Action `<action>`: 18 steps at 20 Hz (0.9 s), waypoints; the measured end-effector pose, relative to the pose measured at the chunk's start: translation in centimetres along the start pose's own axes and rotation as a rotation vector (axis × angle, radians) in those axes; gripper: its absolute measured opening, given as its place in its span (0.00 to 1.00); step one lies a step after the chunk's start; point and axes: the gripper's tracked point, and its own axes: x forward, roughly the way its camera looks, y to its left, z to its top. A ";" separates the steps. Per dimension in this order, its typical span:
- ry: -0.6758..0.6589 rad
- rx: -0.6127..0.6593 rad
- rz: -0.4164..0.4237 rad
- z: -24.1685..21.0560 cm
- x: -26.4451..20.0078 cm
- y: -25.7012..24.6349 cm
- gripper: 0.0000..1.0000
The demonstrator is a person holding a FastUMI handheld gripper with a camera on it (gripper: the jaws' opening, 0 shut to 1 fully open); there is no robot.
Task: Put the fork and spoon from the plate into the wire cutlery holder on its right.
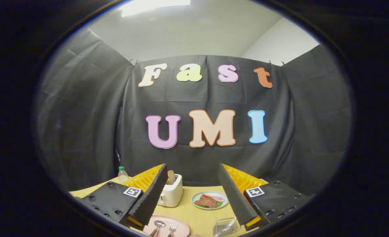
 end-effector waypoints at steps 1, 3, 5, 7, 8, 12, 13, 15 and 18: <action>0.002 0.003 0.001 -0.1 0.1 0.0 0.99; 0.003 0.006 0.003 -0.1 0.4 0.0 0.99; 0.004 0.007 0.000 -0.2 0.5 -0.2 0.99; -0.002 0.009 -0.006 -0.1 0.8 -0.4 0.99; -0.003 0.010 -0.006 -0.2 0.9 -0.3 0.99; 0.007 0.010 0.007 -0.6 1.2 0.2 0.99; 0.005 0.011 0.011 -0.5 1.4 0.3 0.99; 0.000 0.011 0.018 -0.4 1.5 0.7 0.99; 0.005 0.009 0.024 -0.8 1.7 1.1 0.99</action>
